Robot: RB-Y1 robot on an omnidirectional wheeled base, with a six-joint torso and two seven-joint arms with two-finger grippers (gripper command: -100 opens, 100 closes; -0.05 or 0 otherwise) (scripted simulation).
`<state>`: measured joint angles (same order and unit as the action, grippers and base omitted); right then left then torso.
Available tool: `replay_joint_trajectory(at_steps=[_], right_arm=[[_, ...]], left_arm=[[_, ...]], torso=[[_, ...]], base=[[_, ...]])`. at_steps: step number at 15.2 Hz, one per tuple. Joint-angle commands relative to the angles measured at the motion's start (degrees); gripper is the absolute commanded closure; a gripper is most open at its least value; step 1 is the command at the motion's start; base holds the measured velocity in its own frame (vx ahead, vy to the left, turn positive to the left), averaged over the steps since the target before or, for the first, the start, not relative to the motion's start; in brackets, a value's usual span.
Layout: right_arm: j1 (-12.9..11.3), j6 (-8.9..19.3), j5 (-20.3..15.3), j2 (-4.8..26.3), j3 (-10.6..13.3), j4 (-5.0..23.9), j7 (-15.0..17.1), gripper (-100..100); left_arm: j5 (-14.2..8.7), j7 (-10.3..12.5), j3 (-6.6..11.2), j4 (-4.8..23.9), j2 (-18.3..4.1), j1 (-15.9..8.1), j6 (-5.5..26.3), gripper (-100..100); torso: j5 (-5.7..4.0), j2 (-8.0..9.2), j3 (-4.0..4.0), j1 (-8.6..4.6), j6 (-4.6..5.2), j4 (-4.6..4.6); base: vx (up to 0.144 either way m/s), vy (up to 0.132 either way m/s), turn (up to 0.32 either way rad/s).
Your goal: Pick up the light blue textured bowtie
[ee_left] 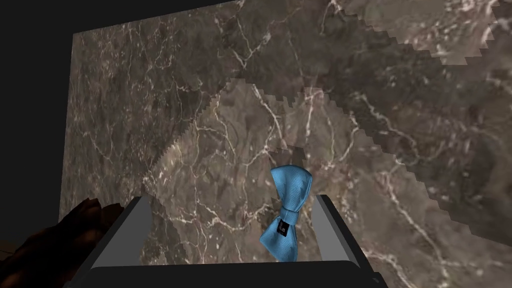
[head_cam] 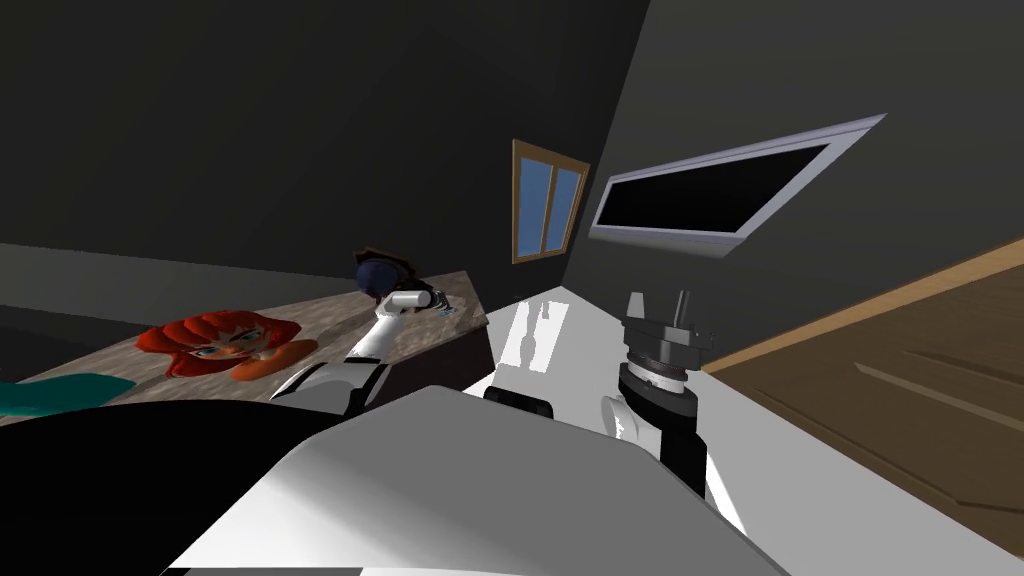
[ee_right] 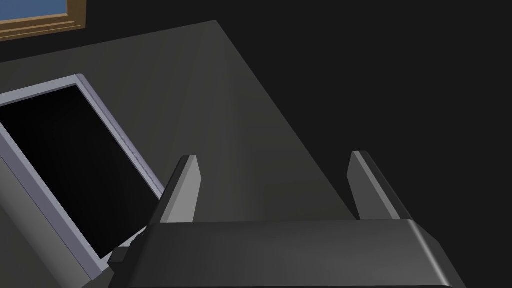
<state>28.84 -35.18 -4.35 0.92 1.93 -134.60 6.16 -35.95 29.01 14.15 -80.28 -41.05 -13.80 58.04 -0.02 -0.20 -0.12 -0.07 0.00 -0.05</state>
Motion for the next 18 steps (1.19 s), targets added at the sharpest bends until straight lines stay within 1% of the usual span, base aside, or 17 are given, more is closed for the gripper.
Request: replay_joint_trajectory(at_steps=[1, 2, 3, 4, 5, 6, 8, 9, 10, 11, 12, 13, 14, 15, 16, 17, 18], right_arm=[[0.0, 0.0, 0.0, 0.0, 0.0, 0.0, 0.0, 0], [0.0, 0.0, 0.0, 0.0, 0.0, 0.0, 0.0, 0], [0.0, 0.0, 0.0, 0.0, 0.0, 0.0, 0.0, 0], [0.0, 0.0, 0.0, 0.0, 0.0, 0.0, 0.0, 0], [0.0, 0.0, 0.0, 0.0, 0.0, 0.0, 0.0, 0], [0.0, 0.0, 0.0, 0.0, 0.0, 0.0, 0.0, 0], [0.0, 0.0, 0.0, 0.0, 0.0, 0.0, 0.0, 0], [0.0, 0.0, 0.0, 0.0, 0.0, 0.0, 0.0, 0], [0.0, 0.0, 0.0, 0.0, 0.0, 0.0, 0.0, 0], [0.0, 0.0, 0.0, 0.0, 0.0, 0.0, 0.0, 0], [0.0, 0.0, 0.0, 0.0, 0.0, 0.0, 0.0, 0], [0.0, 0.0, 0.0, 0.0, 0.0, 0.0, 0.0, 0], [0.0, 0.0, 0.0, 0.0, 0.0, 0.0, 0.0, 0], [0.0, 0.0, 0.0, 0.0, 0.0, 0.0, 0.0, 0], [0.0, 0.0, 0.0, 0.0, 0.0, 0.0, 0.0, 0], [0.0, 0.0, 0.0, 0.0, 0.0, 0.0, 0.0, 0], [0.0, 0.0, 0.0, 0.0, 0.0, 0.0, 0.0, 0]], left_arm=[[-0.46, 0.07, -0.12, 0.48, -0.54, -0.17, 2.83, -100], [-0.46, 0.07, -0.12, 0.48, -0.54, -0.17, 2.83, -100], [-1.74, -0.11, -0.76, 2.85, -2.07, -1.14, 4.96, -100], [-1.74, -0.11, -0.76, 2.85, -2.07, -1.14, 6.08, -100], [-1.74, -0.11, -0.76, 2.85, -2.07, -1.14, 6.39, -100], [-2.93, -0.37, -1.44, 5.15, -3.55, -1.99, 8.24, -100], [-2.93, -0.37, -1.44, 5.15, -3.55, -1.99, 9.76, -100], [-4.04, -0.68, -2.18, 7.35, -4.95, -2.72, 11.36, -100], [-4.04, -0.68, -2.18, 7.35, -4.95, -2.72, 12.48, -100], [-4.04, -0.68, -2.18, 7.35, -4.95, -2.72, 12.93, -100], [-5.05, -1.05, -2.94, 9.47, -6.25, -3.32, 14.61, -100], [-5.05, -1.05, -2.94, 9.47, -6.25, -3.32, 15.75, -100], [-5.05, -1.05, -2.94, 9.47, -6.25, -3.32, 15.88, -100], [-5.98, -1.45, -3.73, 11.47, -7.46, -3.81, 17.97, -100], [-5.98, -1.45, -3.73, 11.47, -7.46, -3.81, 18.61, -100], [-6.81, -1.89, -4.52, 13.34, -8.54, -4.18, 20.16, -100], [-6.81, -1.89, -4.52, 13.34, -8.54, -4.18, 21.1, -100]], torso=[[0.0, 0.0, 0.0, 0.0, 0.0, 0.0], [0.0, 0.01, 0.0, 0.02, -0.01, 0.0], [0.01, 0.07, 0.03, 0.05, -0.02, 0.01], [0.01, 0.05, 0.03, 0.06, -0.01, 0.01], [0.01, 0.02, 0.01, 0.07, 0.0, 0.01], [0.02, 0.05, 0.02, 0.08, -0.02, 0.01], [0.02, 0.01, 0.0, 0.07, -0.01, 0.0], [0.02, 0.03, 0.01, 0.07, -0.02, 0.0], [0.01, -0.01, 0.0, 0.11, -0.01, 0.0], [0.02, -0.03, -0.02, 0.12, -0.01, -0.01], [0.03, 0.0, 0.0, 0.1, -0.02, -0.01], [0.02, 0.0, 0.0, 0.11, -0.02, 0.0], [0.02, -0.01, -0.01, 0.13, -0.02, 0.0], [0.03, 0.03, 0.01, 0.13, -0.02, 0.0], [0.02, 0.01, 0.01, 0.12, -0.02, 0.0], [0.03, -0.01, -0.01, 0.13, -0.02, 0.0], [0.03, -0.05, -0.03, 0.13, -0.01, -0.01]], base=[[0.06, -0.009, -0.029], [0.037, 0.0, -0.007], [0.054, -0.002, -0.032], [0.065, 0.001, -0.049], [0.048, 0.004, -0.03], [0.058, -0.003, -0.045], [0.062, 0.0, -0.027], [0.072, 0.012, -0.032], [0.08, 0.012, -0.036], [0.057, 0.004, -0.015], [0.067, 0.008, -0.028], [0.069, 0.017, -0.026], [0.049, 0.013, -0.011], [0.065, 0.01, -0.027], [0.076, 0.012, -0.027], [0.081, 0.014, -0.03], [0.076, 0.011, -0.026]])
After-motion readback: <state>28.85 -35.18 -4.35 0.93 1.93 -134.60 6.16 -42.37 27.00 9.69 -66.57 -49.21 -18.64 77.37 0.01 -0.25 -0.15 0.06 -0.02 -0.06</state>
